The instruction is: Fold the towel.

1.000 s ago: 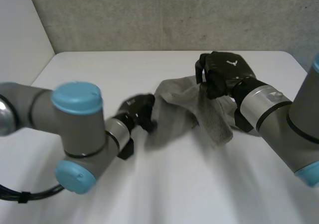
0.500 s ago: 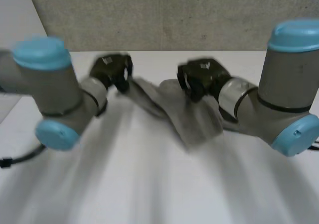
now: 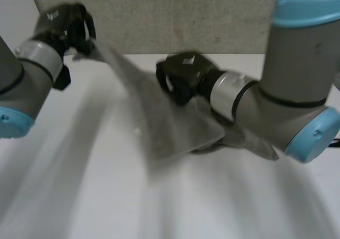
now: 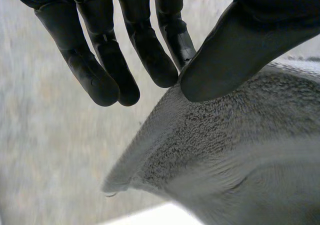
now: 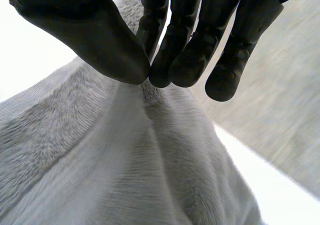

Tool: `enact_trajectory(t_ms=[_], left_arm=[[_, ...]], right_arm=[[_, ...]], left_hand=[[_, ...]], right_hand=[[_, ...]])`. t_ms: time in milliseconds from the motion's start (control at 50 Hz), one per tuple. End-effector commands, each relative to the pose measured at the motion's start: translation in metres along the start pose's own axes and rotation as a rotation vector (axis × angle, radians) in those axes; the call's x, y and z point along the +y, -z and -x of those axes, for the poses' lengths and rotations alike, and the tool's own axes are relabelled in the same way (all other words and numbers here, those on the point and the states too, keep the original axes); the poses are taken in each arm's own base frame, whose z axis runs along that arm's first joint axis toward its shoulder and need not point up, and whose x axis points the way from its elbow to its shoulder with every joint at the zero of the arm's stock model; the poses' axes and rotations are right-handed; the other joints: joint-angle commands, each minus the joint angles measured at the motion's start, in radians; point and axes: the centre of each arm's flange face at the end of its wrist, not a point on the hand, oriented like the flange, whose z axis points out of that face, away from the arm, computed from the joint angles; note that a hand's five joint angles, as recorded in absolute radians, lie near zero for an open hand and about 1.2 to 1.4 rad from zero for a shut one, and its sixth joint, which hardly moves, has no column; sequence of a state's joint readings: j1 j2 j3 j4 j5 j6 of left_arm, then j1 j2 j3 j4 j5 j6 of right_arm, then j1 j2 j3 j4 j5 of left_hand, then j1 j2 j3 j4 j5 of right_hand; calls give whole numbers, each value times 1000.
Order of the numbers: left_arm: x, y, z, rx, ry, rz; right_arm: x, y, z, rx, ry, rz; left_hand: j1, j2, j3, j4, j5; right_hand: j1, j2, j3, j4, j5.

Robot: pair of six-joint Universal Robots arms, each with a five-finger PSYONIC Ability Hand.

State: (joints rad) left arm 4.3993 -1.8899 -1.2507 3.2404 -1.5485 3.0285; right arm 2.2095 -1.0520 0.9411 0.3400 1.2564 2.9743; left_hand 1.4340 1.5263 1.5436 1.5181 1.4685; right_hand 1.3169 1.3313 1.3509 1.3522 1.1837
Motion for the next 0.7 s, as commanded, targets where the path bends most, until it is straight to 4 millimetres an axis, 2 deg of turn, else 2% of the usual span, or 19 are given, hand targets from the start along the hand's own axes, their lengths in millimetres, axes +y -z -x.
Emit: enact_trajectory(t_ms=[20,120,140,240,320,340,360,380,400,420,440,540,580,600,620,640,660,680,700], left_arm=[[62,-10,23,-55,-25,168],[82,-19,35,-75,-60,206],[86,-22,36,-73,-74,211],[92,-35,40,-73,-120,202],[89,-46,40,-70,-154,173],[89,-53,42,-77,-169,159],[88,-59,43,-80,-179,146],[88,-60,43,-80,-179,146],[87,-66,43,-79,-188,131],[86,-71,43,-80,-193,119],[86,-71,43,-80,-193,119],[86,-84,48,-114,-203,106],[86,-89,52,-151,-211,109],[86,-89,52,-151,-211,109],[88,-90,54,-166,-216,119],[91,-90,55,-172,-223,133],[91,-90,55,-172,-223,133],[93,-89,55,-170,-230,149],[97,-87,55,-169,-239,170]], right_arm=[[17,-4,19,-44,-32,34],[27,-16,26,-65,-111,22],[31,-21,34,-84,-129,12],[43,-37,56,-140,-155,-6],[50,-47,58,-144,-169,0],[51,-50,57,-140,-170,-1],[51,-51,56,-133,-164,-1],[51,-51,56,-133,-164,-1],[52,-51,54,-125,-162,0],[51,-50,52,-118,-161,0],[51,-50,52,-118,-161,0],[46,-41,38,-56,-153,5],[45,-31,11,52,-129,15],[45,-31,11,53,-129,15],[46,-25,-7,116,-117,29],[49,-19,-21,161,-107,46],[49,-19,-21,161,-107,46],[50,-12,-32,196,-93,54],[52,-5,-38,216,-79,67]], left_hand=[[-38,-130,-147,-122,-247],[-38,-130,-147,-122,-247],[-38,-130,-147,-122,-247],[-38,-130,-147,-122,-247],[-38,-130,-147,-122,-247],[-38,-130,-147,-122,-247],[-38,-130,-147,-122,-247],[-38,-130,-147,-122,-247],[-38,-130,-147,-122,-247],[-38,-130,-147,-122,-247],[-38,-130,-147,-122,-247],[-38,-130,-147,-122,-247],[-38,-130,-147,-122,-247],[-38,-130,-147,-122,-247],[-40,-133,-150,-124,-249],[-313,-406,-423,-398,-523],[-316,-409,-426,-400,-525],[-639,-731,-748,-723,-848],[-857,-949,-967,-941,-1066]], right_hand=[[79,65,45,44,38],[79,65,45,44,38],[79,65,45,44,38],[79,65,45,44,38],[79,65,45,44,38],[11,-4,-23,-25,-31],[-377,-391,-411,-412,-418],[-380,-395,-414,-416,-422],[-735,-750,-769,-770,-776],[-960,-974,-994,-995,-1001],[-962,-976,-996,-997,-1003],[-1059,-1073,-1093,-1094,-1100],[-1142,-1157,-1176,-1178,-1184],[-1142,-1157,-1176,-1178,-1184],[-1142,-1157,-1176,-1178,-1184],[-1142,-1157,-1176,-1178,-1184],[-1142,-1157,-1176,-1178,-1184],[-1142,-1157,-1176,-1178,-1184],[-1142,-1157,-1176,-1178,-1184]])
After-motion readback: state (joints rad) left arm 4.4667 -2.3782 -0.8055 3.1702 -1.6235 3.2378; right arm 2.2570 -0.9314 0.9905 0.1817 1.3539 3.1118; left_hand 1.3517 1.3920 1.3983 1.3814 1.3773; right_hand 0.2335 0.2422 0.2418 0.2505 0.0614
